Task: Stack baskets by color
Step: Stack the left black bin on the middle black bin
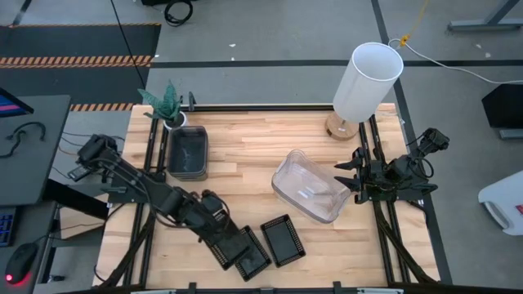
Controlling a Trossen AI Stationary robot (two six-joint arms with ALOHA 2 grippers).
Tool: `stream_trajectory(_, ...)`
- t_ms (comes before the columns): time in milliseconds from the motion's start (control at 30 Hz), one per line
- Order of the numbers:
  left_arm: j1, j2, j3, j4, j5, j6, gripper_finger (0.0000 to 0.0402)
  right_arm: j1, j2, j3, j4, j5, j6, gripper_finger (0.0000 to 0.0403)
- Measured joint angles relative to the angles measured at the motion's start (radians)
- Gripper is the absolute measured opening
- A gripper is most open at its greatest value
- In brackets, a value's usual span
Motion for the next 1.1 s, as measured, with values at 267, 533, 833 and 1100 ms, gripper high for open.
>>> stream_trajectory(267, 0.000, 0.174, 0.159, -0.088, -0.028, 0.013, 0.0003, 0.000, 0.000, 0.000, 0.003, 0.000, 0.000, 0.0189)
stream_trajectory(533, 0.006, 0.287, 0.271, -0.113, -0.030, 0.059, 0.0003, 0.000, 0.000, 0.000, 0.003, 0.000, 0.000, 0.0189)
stream_trajectory(833, 0.012, 0.368, 0.299, -0.110, 0.019, 0.079, 0.0004, 0.000, 0.000, 0.000, 0.003, 0.000, 0.000, 0.0189)
stream_trajectory(1100, 0.021, 0.398, 0.299, -0.075, 0.064, 0.105, 0.0004, 0.000, 0.000, 0.000, 0.007, 0.000, 0.000, 0.0189)
